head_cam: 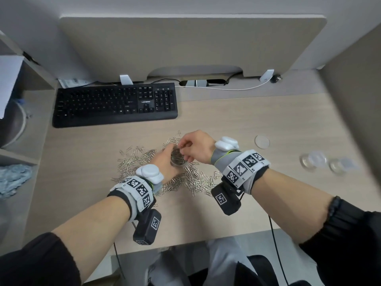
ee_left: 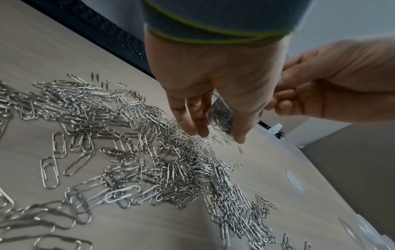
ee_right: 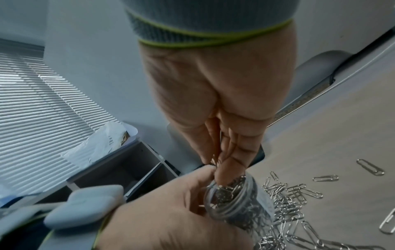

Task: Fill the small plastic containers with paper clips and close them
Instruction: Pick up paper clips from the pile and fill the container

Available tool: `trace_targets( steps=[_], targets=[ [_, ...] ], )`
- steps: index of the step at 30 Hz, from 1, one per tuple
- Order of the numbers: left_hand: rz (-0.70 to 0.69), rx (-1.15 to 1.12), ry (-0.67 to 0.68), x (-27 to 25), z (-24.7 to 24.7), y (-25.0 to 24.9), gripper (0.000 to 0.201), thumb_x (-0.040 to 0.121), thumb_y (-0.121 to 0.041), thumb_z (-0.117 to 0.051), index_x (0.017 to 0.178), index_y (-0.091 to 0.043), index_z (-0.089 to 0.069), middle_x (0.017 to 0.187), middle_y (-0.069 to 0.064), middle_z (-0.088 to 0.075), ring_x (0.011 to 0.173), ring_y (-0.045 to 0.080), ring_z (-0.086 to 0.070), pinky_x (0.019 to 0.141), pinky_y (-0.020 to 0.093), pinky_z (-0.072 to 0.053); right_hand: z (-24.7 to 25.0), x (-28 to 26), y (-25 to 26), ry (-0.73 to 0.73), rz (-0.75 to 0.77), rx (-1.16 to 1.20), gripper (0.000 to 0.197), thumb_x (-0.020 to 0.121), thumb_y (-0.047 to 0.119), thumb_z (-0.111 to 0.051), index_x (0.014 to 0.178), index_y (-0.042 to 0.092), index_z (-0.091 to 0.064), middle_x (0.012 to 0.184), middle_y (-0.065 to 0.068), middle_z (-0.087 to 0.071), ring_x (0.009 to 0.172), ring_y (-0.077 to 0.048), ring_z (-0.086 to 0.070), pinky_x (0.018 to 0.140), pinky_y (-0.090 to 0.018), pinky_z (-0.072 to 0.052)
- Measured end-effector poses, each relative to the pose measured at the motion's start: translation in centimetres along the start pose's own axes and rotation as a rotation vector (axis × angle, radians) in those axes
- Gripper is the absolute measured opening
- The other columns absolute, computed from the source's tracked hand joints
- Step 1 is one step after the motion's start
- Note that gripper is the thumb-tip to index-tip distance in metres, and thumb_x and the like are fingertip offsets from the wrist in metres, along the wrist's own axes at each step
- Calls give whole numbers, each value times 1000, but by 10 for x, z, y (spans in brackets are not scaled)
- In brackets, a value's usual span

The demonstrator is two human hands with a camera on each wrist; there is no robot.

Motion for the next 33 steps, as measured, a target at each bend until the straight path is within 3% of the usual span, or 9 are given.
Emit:
trace_targets(
  steps=[5,8,12,18,22,25,27,30,33],
  targets=[
    [-21,-22,-16,-4,1,-8,55,72,-29,-80,116,-25,-47,94,-3,-65,80,22,-62,57,25,-39,0,2,5,4,51,81,22,89,-7,-53,88,11,-66,86,-31,-69,69,-34,-67,72,-42,-60],
    [-23,-31,-31,-4,1,-9,54,72,-25,-80,115,-26,-48,90,-5,-62,77,21,-59,53,20,-35,4,-1,1,-7,50,-1,22,88,-2,-55,94,11,-72,76,-20,-69,56,-19,-60,62,-27,-55],
    [-45,-19,-45,-6,0,-11,61,71,-27,-82,122,-24,-48,94,-3,-66,81,22,-63,61,27,-38,12,-4,-3,-69,75,-32,24,87,3,-58,93,19,-74,63,1,-60,49,-9,-52,60,-27,-51],
    [-65,23,-70,-11,2,-6,67,71,-28,-85,127,-31,-48,96,-10,-64,68,6,-57,59,20,-35,37,-10,-53,-196,-72,56,17,93,2,-54,100,10,-66,60,0,-55,41,-7,-50,45,-21,-44],
    [-77,44,-47,-17,2,1,68,73,-27,-84,129,-32,-45,105,-6,-61,61,6,-59,48,15,-33,43,-21,-129,-197,-351,-115,21,82,26,-57,100,17,-65,77,-3,-67,63,-22,-67,64,-36,-59],
    [-78,82,-24,-21,-1,9,68,76,-27,-82,131,-30,-42,102,-4,-64,62,14,-63,50,26,-45,39,-36,-165,-161,-517,-411,40,79,45,-52,108,19,-59,98,-6,-66,83,-28,-68,81,-36,-55],
    [-75,94,-14,-23,-2,13,66,77,-26,-80,131,-28,-42,99,-8,-62,63,15,-64,50,26,-46,33,-44,-170,-182,-539,-580,41,86,46,-48,113,15,-52,104,-6,-56,90,-29,-60,84,-35,-48],
    [-61,102,-3,-26,-4,20,66,77,-23,-80,131,-28,-43,84,-6,-63,64,18,-64,52,27,-47,11,-43,-164,-177,-521,-600,69,73,69,-57,119,19,-44,109,-7,-48,92,-33,-59,85,-45,-51],
    [-56,114,4,-28,-4,26,66,77,-25,-80,131,-27,-43,76,-2,-64,62,16,-62,51,28,-46,-16,-36,-148,-125,-451,-629,83,68,75,-62,124,17,-41,117,-9,-45,97,-34,-61,82,-44,-51]
  ],
)
Point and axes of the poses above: each hand's wrist, its own x-axis towards the middle knuckle, its own z-axis out of the back of the hand, y = z × x, the point moved 9 cm from there along x, towards the middle knuckle
